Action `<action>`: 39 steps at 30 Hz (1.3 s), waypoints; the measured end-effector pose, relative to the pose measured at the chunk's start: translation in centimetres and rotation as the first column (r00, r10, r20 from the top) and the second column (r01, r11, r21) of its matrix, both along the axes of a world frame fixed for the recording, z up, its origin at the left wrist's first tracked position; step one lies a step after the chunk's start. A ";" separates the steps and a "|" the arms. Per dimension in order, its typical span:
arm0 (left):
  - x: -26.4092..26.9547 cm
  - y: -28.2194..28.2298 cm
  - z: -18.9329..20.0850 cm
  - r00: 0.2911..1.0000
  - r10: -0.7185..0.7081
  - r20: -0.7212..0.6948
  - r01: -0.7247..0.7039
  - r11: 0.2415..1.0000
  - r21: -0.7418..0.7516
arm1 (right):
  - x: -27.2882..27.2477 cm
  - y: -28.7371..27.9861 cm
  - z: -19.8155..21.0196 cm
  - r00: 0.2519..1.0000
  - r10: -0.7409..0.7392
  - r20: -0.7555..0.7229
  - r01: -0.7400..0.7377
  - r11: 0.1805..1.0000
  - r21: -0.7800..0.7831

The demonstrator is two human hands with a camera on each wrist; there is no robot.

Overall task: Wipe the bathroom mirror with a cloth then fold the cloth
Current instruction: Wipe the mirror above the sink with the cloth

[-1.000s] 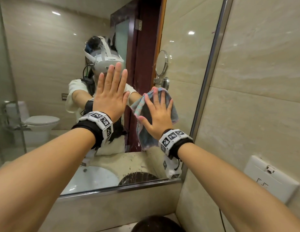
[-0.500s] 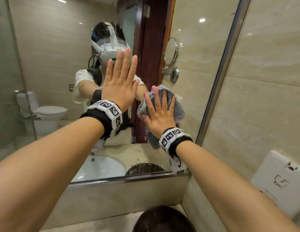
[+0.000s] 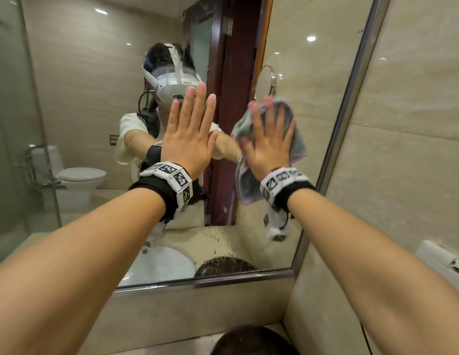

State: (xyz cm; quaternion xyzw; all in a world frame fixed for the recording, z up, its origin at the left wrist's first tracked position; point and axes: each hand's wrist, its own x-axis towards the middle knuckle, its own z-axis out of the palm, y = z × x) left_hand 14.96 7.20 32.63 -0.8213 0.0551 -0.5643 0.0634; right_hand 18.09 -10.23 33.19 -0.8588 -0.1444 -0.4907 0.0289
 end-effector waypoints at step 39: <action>-0.7 0.9 -12.0 0.997 0.049 -0.065 -0.045 0.997 0.059 | 2.2 -6.2 -11.7 0.984 -0.153 -0.086 0.176 0.887 0.426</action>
